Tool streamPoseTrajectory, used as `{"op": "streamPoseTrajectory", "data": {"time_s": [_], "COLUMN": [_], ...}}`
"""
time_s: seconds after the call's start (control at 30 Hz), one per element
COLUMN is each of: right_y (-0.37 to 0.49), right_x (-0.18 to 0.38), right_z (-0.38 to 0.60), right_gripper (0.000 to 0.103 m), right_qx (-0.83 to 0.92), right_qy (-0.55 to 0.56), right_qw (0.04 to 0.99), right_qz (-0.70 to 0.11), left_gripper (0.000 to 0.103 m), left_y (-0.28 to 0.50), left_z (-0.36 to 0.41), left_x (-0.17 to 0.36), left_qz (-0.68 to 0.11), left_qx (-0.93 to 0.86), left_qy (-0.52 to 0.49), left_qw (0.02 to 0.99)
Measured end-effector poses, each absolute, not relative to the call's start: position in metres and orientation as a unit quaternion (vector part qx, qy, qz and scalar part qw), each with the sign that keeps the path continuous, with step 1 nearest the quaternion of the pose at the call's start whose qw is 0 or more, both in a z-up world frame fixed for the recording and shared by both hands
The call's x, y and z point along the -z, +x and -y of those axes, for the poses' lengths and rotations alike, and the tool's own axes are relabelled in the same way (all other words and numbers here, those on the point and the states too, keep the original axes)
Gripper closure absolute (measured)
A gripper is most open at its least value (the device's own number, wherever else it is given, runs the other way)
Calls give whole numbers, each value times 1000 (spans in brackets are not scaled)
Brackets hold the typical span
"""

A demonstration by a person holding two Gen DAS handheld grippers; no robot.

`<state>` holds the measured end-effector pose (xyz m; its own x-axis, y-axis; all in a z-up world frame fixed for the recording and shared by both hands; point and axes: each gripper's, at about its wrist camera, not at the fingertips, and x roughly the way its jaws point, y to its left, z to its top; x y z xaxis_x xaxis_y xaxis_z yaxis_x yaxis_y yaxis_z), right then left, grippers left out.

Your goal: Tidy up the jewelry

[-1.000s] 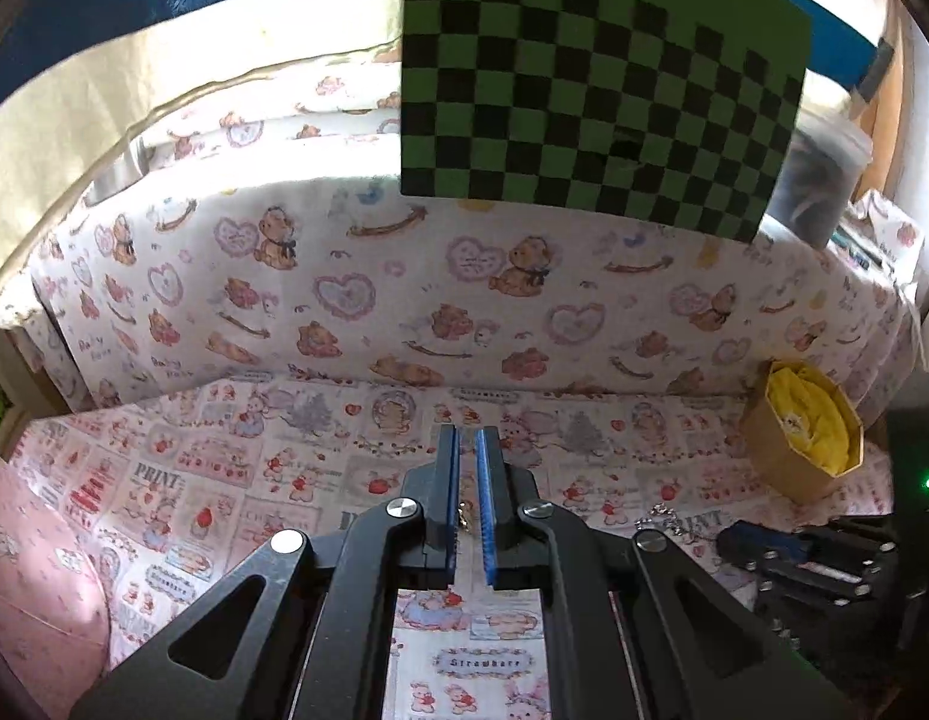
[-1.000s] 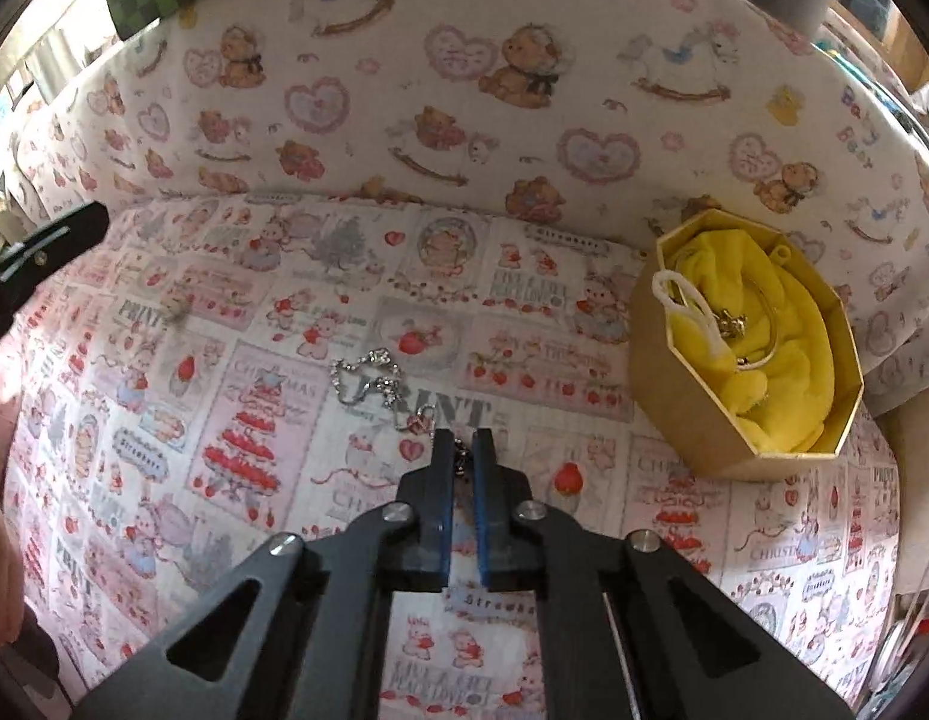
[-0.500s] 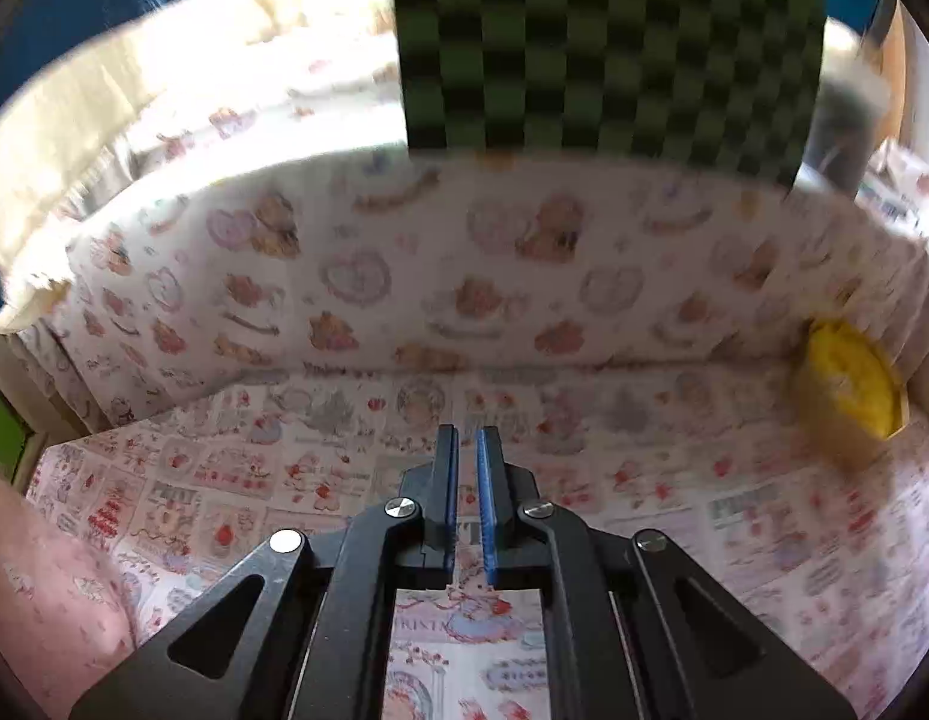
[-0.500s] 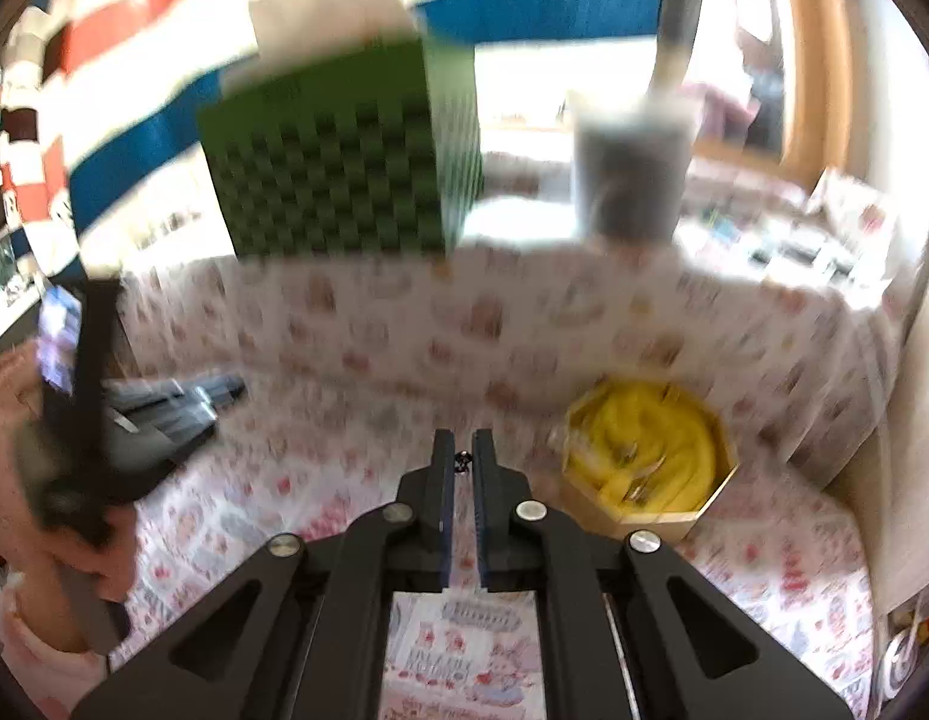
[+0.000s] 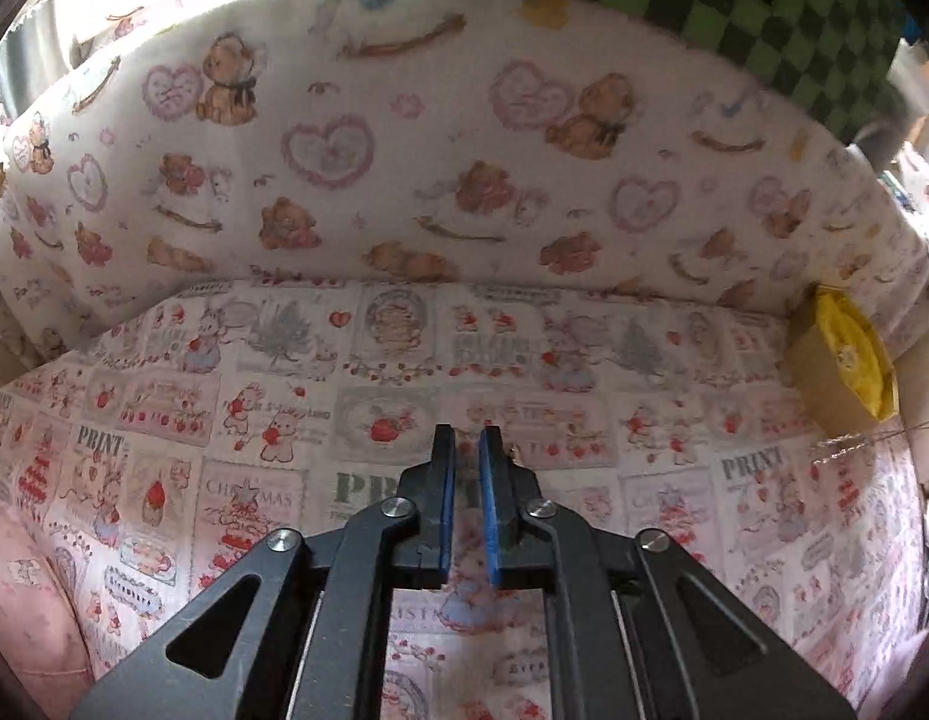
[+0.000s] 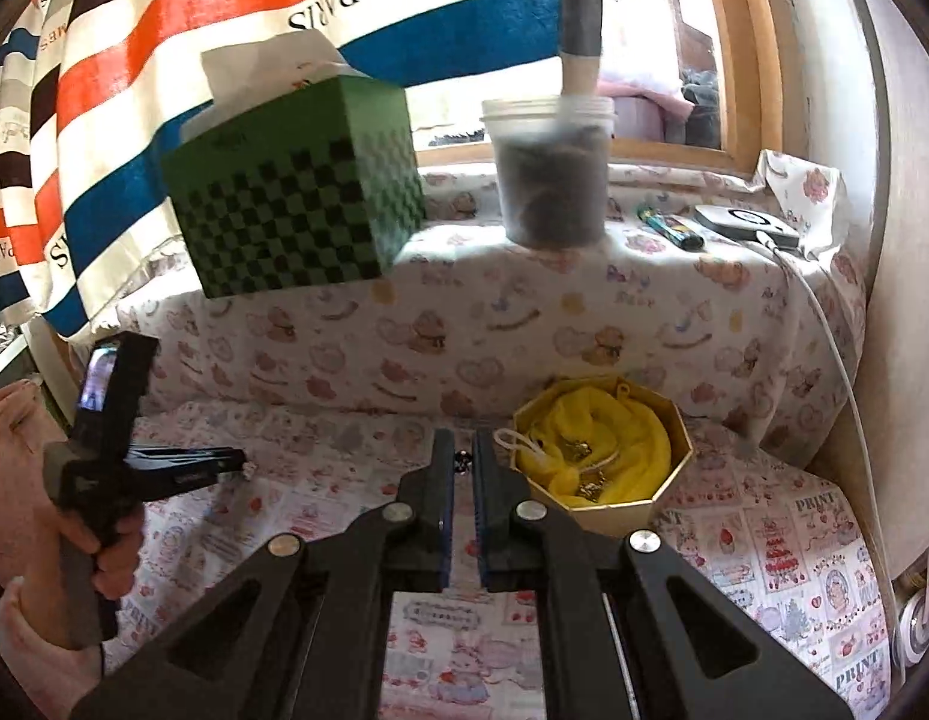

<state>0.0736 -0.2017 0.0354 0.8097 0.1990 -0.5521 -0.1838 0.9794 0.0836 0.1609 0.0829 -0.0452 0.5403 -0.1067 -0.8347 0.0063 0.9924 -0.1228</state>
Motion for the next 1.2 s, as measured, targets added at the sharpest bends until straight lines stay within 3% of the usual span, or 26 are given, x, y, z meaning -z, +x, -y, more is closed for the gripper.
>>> {"op": "streamPoseTrajectory", "data": {"time_s": [0.1,0.87,0.97,1.0,1.2], "right_y": [75,74,74,74,72], "right_x": [-32,-30,-31,-30,-34], "right_z": [205,210,210,211,215], "right_gripper": [98,98,98,98,98], "right_qx": [-96,-102,-101,-101,-103], "right_qy": [11,18,18,19,25], "right_qw": [951,948,948,948,950], "right_qz": [-294,-302,-301,-300,-294], "left_gripper": [79,78,88,95,96], "left_y": [161,155,157,157,144], "left_z": [-87,-58,-59,-54,-37], "left_x": [44,46,47,49,33], "left_qz": [-481,-466,-469,-472,-442], "left_qx": [38,34,33,37,39], "left_qy": [-64,-41,-27,-27,-24], "left_qw": [873,883,882,881,896]}}
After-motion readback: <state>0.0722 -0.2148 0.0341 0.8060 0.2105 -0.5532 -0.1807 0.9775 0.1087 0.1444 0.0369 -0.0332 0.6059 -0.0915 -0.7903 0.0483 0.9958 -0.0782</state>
